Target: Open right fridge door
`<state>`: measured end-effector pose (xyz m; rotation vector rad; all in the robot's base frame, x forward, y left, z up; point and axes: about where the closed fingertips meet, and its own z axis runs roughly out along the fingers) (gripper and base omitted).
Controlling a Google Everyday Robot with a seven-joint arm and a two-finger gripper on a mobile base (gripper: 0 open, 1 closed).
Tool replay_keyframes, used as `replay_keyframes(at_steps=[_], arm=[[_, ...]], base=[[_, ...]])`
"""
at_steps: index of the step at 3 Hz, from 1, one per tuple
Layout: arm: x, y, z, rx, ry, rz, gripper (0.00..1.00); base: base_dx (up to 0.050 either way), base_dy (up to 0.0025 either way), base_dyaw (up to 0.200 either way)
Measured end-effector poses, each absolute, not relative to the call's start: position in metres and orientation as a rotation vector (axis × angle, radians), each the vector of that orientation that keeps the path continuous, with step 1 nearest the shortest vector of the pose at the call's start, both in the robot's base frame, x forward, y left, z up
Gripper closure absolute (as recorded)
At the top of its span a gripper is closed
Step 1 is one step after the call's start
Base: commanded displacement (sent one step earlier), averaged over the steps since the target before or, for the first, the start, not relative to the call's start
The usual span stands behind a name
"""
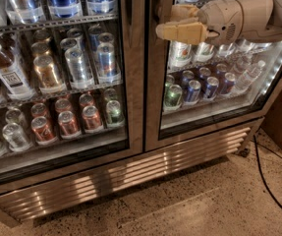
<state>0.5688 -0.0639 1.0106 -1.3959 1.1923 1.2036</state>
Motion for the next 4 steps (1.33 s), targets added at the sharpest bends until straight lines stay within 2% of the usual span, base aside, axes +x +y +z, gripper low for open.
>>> replay_keyframes(at_steps=[4], arm=[[0.586,-0.073,1.012,-1.396,1.192,1.203,1.0]], base=[[0.0,0.0,0.0]])
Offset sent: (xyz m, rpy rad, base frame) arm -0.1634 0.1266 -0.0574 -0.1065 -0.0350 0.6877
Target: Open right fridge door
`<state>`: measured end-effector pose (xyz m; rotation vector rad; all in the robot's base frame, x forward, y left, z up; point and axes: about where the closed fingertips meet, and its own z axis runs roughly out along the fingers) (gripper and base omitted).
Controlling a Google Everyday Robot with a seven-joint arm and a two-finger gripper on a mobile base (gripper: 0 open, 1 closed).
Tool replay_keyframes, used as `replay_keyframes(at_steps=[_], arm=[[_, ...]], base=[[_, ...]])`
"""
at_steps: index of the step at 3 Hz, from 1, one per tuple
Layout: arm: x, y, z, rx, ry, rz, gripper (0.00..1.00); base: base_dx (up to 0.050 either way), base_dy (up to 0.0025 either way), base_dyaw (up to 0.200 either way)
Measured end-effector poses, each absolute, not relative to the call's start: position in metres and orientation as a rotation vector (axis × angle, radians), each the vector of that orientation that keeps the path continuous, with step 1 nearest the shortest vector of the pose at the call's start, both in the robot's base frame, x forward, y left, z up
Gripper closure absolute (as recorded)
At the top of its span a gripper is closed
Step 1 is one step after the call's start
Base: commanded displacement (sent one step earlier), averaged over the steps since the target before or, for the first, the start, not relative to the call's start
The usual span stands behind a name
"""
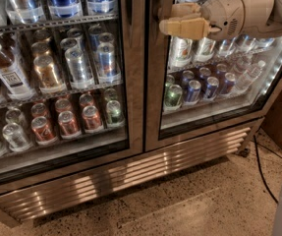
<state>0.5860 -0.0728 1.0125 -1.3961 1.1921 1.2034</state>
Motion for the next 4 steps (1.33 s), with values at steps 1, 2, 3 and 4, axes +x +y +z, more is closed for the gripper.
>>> replay_keyframes(at_steps=[1,2,3,4], arm=[[0.586,-0.073,1.013,-1.396,1.192,1.203,1.0],[0.604,-0.077,1.013,-1.396,1.192,1.203,1.0],[0.604,-0.077,1.013,-1.396,1.192,1.203,1.0],[0.607,-0.065,1.01,-1.416,1.151,1.286,0.82]], base=[[0.0,0.0,0.0],[-0.047,0.0,0.0],[0.0,0.0,0.0],[0.0,0.0,0.0]])
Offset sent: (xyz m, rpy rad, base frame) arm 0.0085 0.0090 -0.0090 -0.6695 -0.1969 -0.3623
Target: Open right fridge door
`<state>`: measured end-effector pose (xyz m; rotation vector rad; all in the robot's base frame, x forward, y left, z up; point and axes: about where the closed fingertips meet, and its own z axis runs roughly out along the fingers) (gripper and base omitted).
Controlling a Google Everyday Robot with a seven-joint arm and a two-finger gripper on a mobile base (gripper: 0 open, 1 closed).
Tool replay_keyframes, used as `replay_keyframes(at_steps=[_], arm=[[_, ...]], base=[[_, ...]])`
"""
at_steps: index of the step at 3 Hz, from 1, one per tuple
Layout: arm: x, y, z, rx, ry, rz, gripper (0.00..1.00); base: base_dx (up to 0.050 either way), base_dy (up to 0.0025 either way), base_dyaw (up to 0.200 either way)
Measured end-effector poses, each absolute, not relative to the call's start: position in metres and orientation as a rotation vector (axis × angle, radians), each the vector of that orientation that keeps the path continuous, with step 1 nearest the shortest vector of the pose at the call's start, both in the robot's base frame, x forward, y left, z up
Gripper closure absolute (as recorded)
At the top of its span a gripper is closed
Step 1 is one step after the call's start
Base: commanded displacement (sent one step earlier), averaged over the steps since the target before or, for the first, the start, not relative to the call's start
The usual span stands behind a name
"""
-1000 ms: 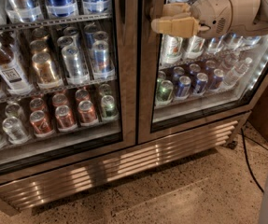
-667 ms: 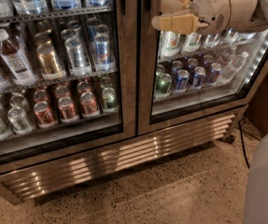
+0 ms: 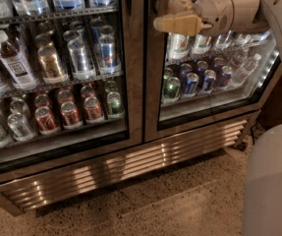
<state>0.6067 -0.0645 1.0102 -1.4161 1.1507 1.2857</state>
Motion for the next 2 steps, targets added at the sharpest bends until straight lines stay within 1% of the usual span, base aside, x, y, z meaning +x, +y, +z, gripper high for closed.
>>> replay_keyframes(at_steps=[2], arm=[[0.6141,-0.0694,1.0106,-1.416,1.151,1.286,0.36]], base=[[0.0,0.0,0.0]])
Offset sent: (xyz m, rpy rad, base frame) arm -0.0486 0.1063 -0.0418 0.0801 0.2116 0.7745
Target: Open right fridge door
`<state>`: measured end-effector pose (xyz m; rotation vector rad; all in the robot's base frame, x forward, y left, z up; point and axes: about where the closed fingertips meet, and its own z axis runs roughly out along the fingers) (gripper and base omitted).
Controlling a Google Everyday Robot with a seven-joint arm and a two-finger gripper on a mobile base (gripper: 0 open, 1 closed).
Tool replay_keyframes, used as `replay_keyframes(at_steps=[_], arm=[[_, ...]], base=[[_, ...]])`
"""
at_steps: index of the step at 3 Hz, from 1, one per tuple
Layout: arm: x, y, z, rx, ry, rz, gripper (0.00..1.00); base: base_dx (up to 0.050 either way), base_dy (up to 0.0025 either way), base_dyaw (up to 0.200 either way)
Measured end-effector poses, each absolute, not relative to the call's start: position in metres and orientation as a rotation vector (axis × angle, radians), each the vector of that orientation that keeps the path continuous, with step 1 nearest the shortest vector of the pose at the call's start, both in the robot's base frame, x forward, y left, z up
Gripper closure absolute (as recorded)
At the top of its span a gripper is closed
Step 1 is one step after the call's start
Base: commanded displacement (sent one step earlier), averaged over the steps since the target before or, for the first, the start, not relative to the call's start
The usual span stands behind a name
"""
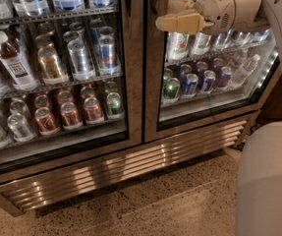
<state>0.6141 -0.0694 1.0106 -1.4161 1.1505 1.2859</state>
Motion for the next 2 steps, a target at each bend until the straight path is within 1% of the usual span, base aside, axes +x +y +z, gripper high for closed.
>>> replay_keyframes(at_steps=[1,2], arm=[[0.6189,-0.0729,1.0107,-1.416,1.151,1.286,0.4],[0.6189,-0.0729,1.0107,-1.416,1.151,1.286,0.64]], base=[[0.0,0.0,0.0],[0.0,0.0,0.0]])
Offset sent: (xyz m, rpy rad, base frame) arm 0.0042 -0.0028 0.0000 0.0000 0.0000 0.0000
